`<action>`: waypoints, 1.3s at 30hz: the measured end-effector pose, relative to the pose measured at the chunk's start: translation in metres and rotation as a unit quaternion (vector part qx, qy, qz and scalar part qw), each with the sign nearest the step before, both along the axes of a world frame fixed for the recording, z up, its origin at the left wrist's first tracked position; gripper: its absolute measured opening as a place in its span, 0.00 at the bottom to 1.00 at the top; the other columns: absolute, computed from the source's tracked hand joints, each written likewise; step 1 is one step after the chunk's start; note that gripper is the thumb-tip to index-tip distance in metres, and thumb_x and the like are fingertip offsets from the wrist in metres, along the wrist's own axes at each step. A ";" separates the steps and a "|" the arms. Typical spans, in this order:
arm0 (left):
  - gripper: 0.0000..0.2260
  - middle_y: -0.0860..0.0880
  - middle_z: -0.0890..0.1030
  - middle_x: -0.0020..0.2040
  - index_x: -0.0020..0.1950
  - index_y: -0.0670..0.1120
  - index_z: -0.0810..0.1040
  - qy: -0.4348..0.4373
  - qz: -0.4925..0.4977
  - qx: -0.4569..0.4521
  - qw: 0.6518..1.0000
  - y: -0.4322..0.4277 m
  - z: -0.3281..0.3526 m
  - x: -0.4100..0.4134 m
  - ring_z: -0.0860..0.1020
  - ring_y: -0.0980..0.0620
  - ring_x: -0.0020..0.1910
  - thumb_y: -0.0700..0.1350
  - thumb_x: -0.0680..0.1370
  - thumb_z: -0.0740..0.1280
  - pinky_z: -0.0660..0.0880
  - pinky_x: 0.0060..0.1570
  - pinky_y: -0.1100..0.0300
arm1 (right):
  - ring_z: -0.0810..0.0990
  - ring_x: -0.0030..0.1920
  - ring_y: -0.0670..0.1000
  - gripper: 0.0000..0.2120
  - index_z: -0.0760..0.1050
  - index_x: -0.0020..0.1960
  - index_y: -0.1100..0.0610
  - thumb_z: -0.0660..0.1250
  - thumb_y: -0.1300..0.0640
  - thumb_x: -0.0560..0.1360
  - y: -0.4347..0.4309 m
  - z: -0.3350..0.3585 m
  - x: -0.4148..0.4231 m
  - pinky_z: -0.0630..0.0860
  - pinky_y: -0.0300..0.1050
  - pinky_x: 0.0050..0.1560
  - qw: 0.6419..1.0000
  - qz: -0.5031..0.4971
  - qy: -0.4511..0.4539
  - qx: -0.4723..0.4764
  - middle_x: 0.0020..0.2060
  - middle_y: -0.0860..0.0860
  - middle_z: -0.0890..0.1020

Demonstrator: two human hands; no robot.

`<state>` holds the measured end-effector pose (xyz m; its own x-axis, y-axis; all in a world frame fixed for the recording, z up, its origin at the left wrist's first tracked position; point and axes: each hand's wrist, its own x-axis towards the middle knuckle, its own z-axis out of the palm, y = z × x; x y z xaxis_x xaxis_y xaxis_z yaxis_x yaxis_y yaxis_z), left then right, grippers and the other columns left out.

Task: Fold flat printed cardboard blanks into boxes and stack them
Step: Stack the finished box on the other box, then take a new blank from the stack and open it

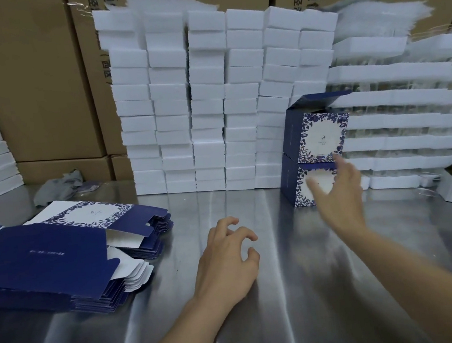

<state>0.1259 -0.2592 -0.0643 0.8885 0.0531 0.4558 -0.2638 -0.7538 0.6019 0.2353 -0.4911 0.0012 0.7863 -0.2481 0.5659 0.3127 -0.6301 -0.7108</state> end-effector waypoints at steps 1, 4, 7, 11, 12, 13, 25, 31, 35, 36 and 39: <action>0.09 0.66 0.64 0.72 0.56 0.62 0.79 -0.002 0.000 0.002 1.000 0.000 0.001 0.000 0.65 0.66 0.67 0.49 0.79 0.67 0.72 0.56 0.60 | 0.57 0.82 0.60 0.36 0.59 0.82 0.41 0.71 0.44 0.79 -0.003 -0.015 -0.016 0.60 0.58 0.78 0.997 0.024 0.028 -0.066 0.84 0.54 0.54; 0.09 0.65 0.64 0.71 0.57 0.61 0.79 -0.012 -0.002 0.013 1.000 -0.003 0.002 -0.001 0.66 0.64 0.67 0.49 0.79 0.66 0.70 0.53 0.61 | 0.56 0.83 0.55 0.31 0.63 0.80 0.39 0.62 0.33 0.80 -0.019 -0.060 -0.063 0.55 0.52 0.80 0.941 0.072 0.146 -0.297 0.84 0.50 0.56; 0.09 0.63 0.66 0.72 0.58 0.60 0.80 -0.024 0.007 0.027 0.999 -0.007 0.007 -0.007 0.67 0.61 0.69 0.48 0.80 0.66 0.69 0.56 0.60 | 0.59 0.83 0.53 0.37 0.60 0.81 0.37 0.46 0.25 0.76 -0.031 -0.078 -0.092 0.57 0.52 0.81 0.901 0.108 0.215 -0.361 0.83 0.46 0.61; 0.10 0.59 0.73 0.69 0.59 0.58 0.81 -0.085 0.032 0.061 0.994 -0.003 0.040 -0.026 0.73 0.57 0.66 0.47 0.80 0.66 0.72 0.59 0.55 | 0.66 0.79 0.51 0.30 0.69 0.76 0.40 0.53 0.28 0.79 -0.029 -0.071 -0.097 0.63 0.49 0.77 0.916 0.099 0.176 -0.347 0.78 0.45 0.71; 0.11 0.59 0.75 0.67 0.60 0.58 0.81 -0.110 0.051 0.066 0.990 0.003 0.053 -0.032 0.74 0.56 0.64 0.47 0.80 0.66 0.72 0.58 0.53 | 0.68 0.77 0.50 0.29 0.70 0.75 0.41 0.54 0.29 0.79 -0.028 -0.070 -0.097 0.64 0.48 0.76 0.917 0.099 0.170 -0.347 0.76 0.44 0.73; 0.11 0.59 0.78 0.64 0.61 0.58 0.81 -0.132 0.080 0.069 0.986 0.013 0.065 -0.038 0.76 0.54 0.63 0.48 0.80 0.66 0.71 0.57 0.53 | 0.69 0.75 0.50 0.28 0.71 0.74 0.41 0.55 0.30 0.79 -0.027 -0.069 -0.097 0.65 0.48 0.75 0.917 0.102 0.171 -0.345 0.74 0.44 0.74; 0.52 0.51 0.34 0.86 0.82 0.71 0.48 0.336 0.304 0.087 0.887 0.182 0.106 -0.071 0.35 0.33 0.83 0.69 0.64 0.72 0.47 0.75 0.21 | 0.70 0.75 0.52 0.25 0.72 0.71 0.39 0.58 0.29 0.79 -0.019 -0.064 -0.103 0.65 0.52 0.73 0.930 0.076 0.175 -0.315 0.74 0.44 0.75; 0.37 0.42 0.53 0.85 0.84 0.57 0.60 0.233 0.275 0.061 0.931 0.187 0.125 -0.076 0.62 0.35 0.81 0.52 0.77 0.72 0.66 0.75 0.41 | 0.70 0.74 0.52 0.25 0.72 0.70 0.37 0.57 0.28 0.78 -0.021 -0.066 -0.101 0.65 0.53 0.72 0.933 0.077 0.174 -0.306 0.73 0.44 0.75; 0.26 0.39 0.78 0.71 0.77 0.51 0.75 0.056 0.280 0.057 0.957 0.174 0.175 -0.099 0.78 0.39 0.65 0.43 0.77 0.71 0.77 0.61 0.49 | 0.70 0.74 0.52 0.25 0.71 0.70 0.37 0.57 0.28 0.78 -0.020 -0.067 -0.100 0.65 0.53 0.71 0.931 0.078 0.178 -0.308 0.73 0.44 0.75; 0.26 0.39 0.77 0.71 0.75 0.52 0.76 0.022 0.287 0.054 0.956 0.172 0.189 -0.107 0.80 0.39 0.59 0.40 0.77 0.71 0.78 0.55 0.50 | 0.70 0.74 0.52 0.25 0.72 0.70 0.37 0.57 0.28 0.78 -0.020 -0.067 -0.100 0.65 0.53 0.71 0.931 0.077 0.177 -0.310 0.73 0.44 0.75; 0.28 0.38 0.75 0.70 0.73 0.55 0.76 -0.061 0.314 0.054 0.946 0.164 0.227 -0.129 0.81 0.41 0.45 0.34 0.76 0.69 0.78 0.40 0.50 | 0.70 0.74 0.52 0.25 0.72 0.70 0.37 0.57 0.28 0.78 -0.021 -0.067 -0.100 0.65 0.53 0.71 0.932 0.076 0.179 -0.305 0.73 0.44 0.75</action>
